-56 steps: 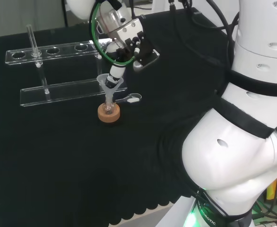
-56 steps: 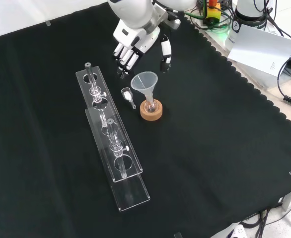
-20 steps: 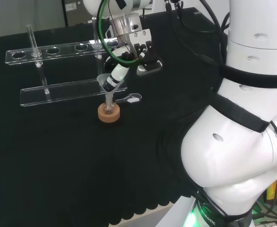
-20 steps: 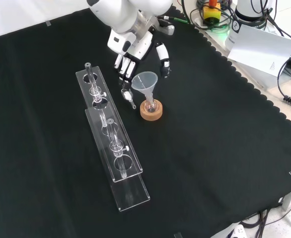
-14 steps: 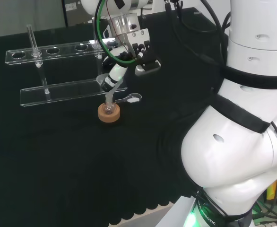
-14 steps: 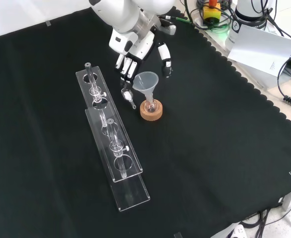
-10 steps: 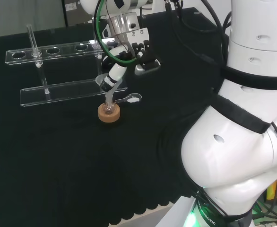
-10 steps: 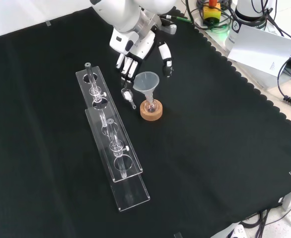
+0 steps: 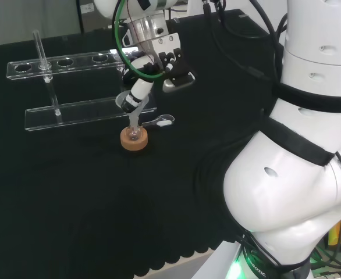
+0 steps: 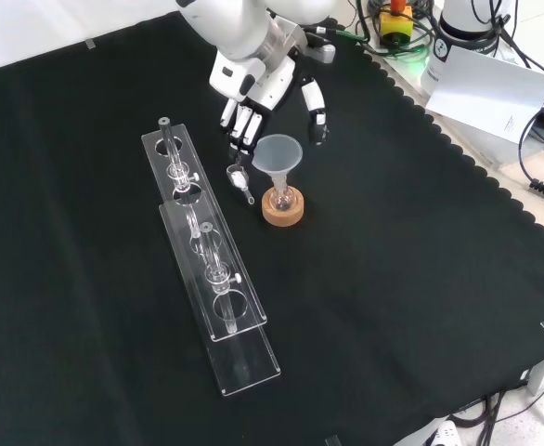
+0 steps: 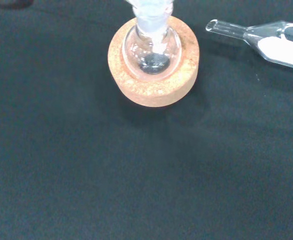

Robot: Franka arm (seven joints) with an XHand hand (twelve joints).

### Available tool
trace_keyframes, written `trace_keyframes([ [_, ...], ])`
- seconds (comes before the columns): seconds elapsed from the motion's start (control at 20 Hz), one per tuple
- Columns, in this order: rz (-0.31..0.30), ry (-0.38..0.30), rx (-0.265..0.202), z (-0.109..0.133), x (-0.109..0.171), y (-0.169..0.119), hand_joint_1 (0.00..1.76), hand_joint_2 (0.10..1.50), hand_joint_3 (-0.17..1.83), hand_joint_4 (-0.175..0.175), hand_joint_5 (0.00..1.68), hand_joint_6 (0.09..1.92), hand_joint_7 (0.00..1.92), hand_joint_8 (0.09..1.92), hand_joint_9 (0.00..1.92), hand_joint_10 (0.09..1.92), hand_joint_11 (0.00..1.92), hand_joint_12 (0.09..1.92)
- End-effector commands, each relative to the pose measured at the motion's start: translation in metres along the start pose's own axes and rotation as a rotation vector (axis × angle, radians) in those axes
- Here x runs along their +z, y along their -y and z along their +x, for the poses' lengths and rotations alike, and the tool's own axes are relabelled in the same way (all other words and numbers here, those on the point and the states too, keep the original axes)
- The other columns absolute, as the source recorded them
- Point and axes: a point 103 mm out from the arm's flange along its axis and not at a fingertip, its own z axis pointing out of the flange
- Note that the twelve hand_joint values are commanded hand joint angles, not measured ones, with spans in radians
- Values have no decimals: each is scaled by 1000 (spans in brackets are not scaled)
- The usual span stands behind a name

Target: Place the funnel on the round-bottom flask.

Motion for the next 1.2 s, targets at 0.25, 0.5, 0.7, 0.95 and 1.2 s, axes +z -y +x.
trace_keyframes([
  [0.25,-7,7,3,3,-1,8,521,697,332,-64,128,87,0,651,603,621,185,1385],
  [0.5,-29,31,19,-1,-7,13,518,699,333,-64,129,87,0,650,601,616,185,1385],
  [0.7,-65,45,36,-5,-14,16,509,711,311,-59,133,87,0,626,358,656,102,1410],
  [0.95,-95,58,57,-18,-19,21,504,723,295,-57,133,87,0,588,247,700,54,1423],
  [1.2,-174,67,51,-39,-18,30,522,730,292,-58,133,87,2,608,235,708,50,1425],
])
